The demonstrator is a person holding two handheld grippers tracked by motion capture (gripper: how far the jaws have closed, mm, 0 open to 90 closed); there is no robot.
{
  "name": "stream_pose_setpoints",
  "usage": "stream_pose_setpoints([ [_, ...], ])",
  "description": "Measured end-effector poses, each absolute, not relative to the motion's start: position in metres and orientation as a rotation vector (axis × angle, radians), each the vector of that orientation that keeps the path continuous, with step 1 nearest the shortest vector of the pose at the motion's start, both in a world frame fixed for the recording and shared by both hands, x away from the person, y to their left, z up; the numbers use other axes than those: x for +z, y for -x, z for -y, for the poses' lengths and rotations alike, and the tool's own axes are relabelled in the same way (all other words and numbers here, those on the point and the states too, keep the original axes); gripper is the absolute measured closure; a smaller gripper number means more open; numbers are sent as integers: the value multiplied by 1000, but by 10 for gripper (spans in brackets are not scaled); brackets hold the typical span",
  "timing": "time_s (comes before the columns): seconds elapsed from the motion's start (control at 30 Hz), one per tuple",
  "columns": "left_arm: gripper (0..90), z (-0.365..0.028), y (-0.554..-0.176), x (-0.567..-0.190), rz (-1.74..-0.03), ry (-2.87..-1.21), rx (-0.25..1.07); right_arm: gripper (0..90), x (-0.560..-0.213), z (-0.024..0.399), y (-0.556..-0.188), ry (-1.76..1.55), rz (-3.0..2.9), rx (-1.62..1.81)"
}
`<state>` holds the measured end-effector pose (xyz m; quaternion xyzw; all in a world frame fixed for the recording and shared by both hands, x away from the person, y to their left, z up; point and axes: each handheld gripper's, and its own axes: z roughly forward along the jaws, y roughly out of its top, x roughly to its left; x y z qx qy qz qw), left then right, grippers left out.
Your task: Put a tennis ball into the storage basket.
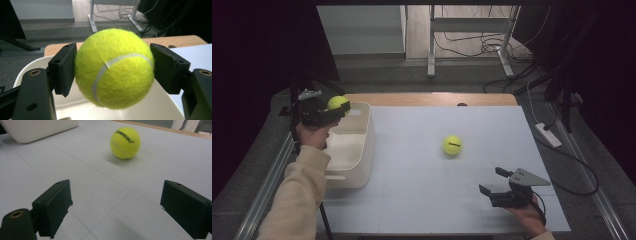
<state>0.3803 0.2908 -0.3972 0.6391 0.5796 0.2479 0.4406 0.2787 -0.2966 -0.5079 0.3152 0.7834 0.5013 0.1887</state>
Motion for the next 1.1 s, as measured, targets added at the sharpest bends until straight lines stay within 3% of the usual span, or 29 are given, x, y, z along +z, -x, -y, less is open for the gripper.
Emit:
stream_pose_setpoints([
  [1.1, 263, -296, -395, -410, -1580, -1731, 570, 100, -508, 296, -279, -888, -2207, 1401],
])
